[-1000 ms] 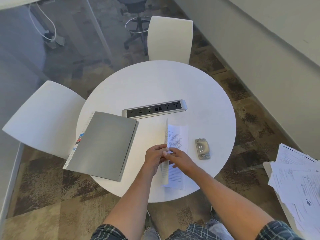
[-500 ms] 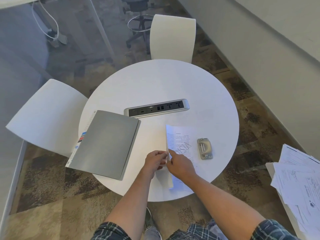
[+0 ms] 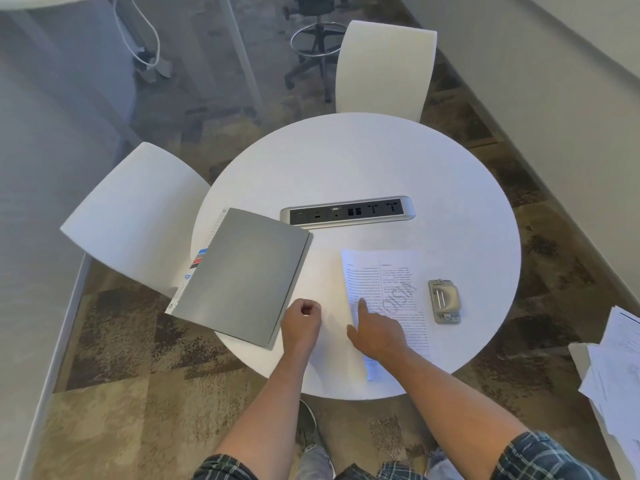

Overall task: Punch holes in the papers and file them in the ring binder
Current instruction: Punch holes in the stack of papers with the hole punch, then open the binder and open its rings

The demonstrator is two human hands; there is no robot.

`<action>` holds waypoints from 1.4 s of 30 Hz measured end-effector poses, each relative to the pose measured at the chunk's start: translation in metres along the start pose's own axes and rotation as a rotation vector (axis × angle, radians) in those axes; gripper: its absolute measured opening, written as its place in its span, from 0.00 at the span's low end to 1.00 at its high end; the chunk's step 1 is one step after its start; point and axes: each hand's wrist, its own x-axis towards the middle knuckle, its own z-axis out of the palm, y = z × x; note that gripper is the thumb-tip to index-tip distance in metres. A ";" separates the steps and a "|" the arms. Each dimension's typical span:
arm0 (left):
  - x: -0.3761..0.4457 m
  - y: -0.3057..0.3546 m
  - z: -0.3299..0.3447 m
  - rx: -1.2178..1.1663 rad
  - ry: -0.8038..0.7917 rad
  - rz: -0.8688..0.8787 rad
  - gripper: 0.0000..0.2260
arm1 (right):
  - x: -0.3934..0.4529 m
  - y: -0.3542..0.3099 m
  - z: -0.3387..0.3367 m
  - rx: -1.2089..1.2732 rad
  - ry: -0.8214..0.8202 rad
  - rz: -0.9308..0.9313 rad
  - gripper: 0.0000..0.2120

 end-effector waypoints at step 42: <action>0.000 -0.032 -0.133 -1.231 0.156 -0.572 0.03 | 0.007 -0.100 0.013 0.786 -0.162 0.051 0.42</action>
